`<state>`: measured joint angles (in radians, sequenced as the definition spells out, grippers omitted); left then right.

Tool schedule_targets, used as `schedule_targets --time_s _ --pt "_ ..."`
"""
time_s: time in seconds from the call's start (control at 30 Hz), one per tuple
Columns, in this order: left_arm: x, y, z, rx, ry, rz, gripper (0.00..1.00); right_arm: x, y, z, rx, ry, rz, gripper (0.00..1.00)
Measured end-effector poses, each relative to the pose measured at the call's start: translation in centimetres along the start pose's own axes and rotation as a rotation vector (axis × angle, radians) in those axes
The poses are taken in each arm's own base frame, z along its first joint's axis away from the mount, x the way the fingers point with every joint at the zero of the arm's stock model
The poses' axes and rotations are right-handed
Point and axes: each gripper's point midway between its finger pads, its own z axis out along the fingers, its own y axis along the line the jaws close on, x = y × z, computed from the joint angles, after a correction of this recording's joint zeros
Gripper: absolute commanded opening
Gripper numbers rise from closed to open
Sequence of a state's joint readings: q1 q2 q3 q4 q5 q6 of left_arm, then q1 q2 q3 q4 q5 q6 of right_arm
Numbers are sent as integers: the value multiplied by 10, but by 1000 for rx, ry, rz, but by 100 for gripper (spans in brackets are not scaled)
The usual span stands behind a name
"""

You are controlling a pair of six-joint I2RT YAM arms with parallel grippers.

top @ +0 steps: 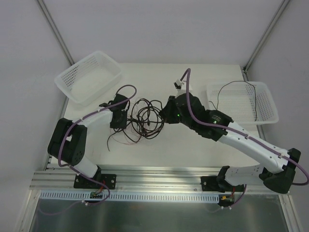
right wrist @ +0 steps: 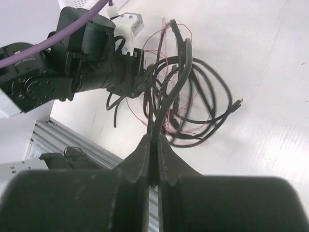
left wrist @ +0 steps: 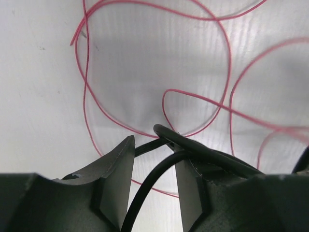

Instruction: Untangle the cables

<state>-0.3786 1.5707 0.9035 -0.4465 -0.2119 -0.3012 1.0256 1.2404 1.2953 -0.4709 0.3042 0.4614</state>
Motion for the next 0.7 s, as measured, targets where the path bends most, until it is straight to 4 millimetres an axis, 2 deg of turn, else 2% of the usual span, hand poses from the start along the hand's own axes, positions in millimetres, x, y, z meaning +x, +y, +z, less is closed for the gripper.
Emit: schedule_targets --time_s 0.1,0.2,0.47,0.6,0.7 --pt "-9 -5 -3 18 -20 -1 18 -11 -2 -20 -13 -18 -74 1" --pt "-15 -13 -6 46 -35 5 17 -14 -14 -34 2 -15 -137 1" --pt "-33 -42 -16 169 -91 14 17 -47 -43 -68 45 -77 -187 1" --pt "-47 -49 -30 218 -150 6 19 -57 -45 -86 31 -130 -191 1" --pt "-55 -49 -45 240 -198 -1 19 -59 -51 -91 40 -150 -188 1"
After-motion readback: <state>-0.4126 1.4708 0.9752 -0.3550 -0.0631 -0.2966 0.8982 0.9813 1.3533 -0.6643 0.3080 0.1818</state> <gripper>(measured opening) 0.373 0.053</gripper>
